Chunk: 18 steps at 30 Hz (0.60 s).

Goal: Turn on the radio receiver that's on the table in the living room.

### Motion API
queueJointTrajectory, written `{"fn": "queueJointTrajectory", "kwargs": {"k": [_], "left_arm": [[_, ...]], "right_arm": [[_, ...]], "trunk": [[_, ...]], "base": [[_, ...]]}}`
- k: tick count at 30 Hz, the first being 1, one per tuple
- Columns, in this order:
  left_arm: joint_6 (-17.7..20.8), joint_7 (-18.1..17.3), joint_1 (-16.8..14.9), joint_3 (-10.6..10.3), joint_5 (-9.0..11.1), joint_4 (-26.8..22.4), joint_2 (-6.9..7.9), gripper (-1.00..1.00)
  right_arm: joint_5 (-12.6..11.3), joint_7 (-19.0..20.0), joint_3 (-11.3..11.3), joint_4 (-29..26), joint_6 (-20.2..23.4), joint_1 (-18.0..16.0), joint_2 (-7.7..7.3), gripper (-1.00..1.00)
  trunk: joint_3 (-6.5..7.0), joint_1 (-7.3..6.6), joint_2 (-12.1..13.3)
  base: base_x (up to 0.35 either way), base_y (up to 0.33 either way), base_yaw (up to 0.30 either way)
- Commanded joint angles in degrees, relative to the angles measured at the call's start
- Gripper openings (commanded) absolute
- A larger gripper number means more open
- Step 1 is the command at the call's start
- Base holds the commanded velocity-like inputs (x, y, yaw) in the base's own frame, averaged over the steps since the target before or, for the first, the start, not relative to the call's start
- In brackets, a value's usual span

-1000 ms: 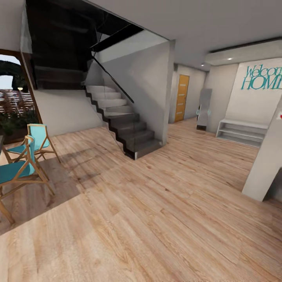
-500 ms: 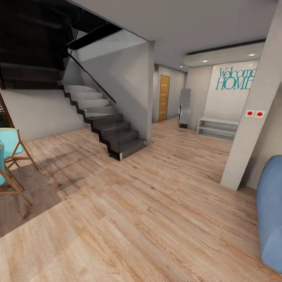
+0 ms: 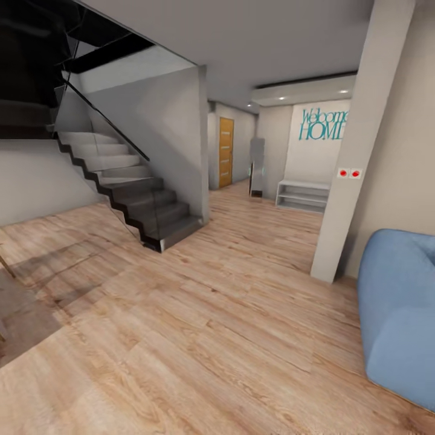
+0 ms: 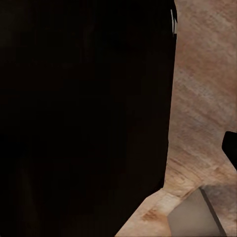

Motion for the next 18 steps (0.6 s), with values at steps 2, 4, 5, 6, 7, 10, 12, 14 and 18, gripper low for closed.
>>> {"fn": "queueJointTrajectory", "kwargs": {"k": [2, 4, 5, 6, 7, 10, 12, 14, 18], "left_arm": [[0.00, 0.02, 0.00, -0.01, 0.00, -0.08, -0.03, 1.00], [0.00, -0.01, 0.00, -0.02, 0.00, -0.14, -0.03, 1.00], [0.00, -0.01, -0.02, -0.01, 0.00, -0.14, -0.03, 1.00], [0.00, -0.03, -0.01, 0.00, 0.00, -0.15, -0.05, 1.00], [0.02, -0.04, -0.01, 0.00, 0.00, -0.15, -0.05, 1.00], [0.05, -0.04, 0.00, 0.01, 0.00, -0.15, -0.05, 1.00], [0.06, -0.05, 0.00, 0.01, 0.00, -0.15, -0.06, 1.00], [0.07, -0.05, 0.00, 0.01, 0.00, -0.15, -0.07, 1.00], [0.09, -0.06, 0.00, 0.05, 0.00, -0.15, -0.08, 1.00]], "right_arm": [[0.00, 0.00, 0.00, 0.00, 0.00, 0.00, 0.00, 1.00], [-0.01, 0.00, 0.00, 0.00, 0.00, 0.00, 0.00, 1.00], [0.00, 0.00, 0.00, 0.00, 0.00, 0.00, 0.00, 1.00], [0.00, 0.00, 0.00, 0.00, 0.00, 0.00, 0.00, 1.00], [0.02, 0.00, 0.00, 0.00, 0.00, 0.00, 0.00, 1.00], [0.03, 0.00, -0.01, 0.00, 0.00, 0.00, 0.00, 1.00], [0.03, 0.00, -0.02, 0.00, 0.00, 0.00, 0.00, 1.00], [0.04, 0.00, -0.01, 0.00, 0.00, 0.00, 0.00, 1.00], [0.04, 0.00, 0.00, 0.00, 0.00, 0.00, 0.00, 1.00]], "trunk": [[0.07, 0.00, 0.00], [0.13, 0.00, 0.00], [0.16, 0.00, 0.00], [0.19, 0.00, 0.00], [0.23, 0.00, 0.00], [0.32, 0.00, 0.00], [0.39, 0.00, 0.00], [0.45, 0.00, 0.00], [0.58, 0.00, 0.00]], "base": [[0.000, 0.000, -0.286], [0.000, 0.000, -0.286], [0.000, 0.000, -0.286], [0.000, 0.000, -0.286], [0.000, 0.000, -0.286], [0.000, 0.000, -0.286], [0.000, 0.000, -0.286], [0.000, 0.000, -0.286], [0.000, 0.000, -0.286]]}}
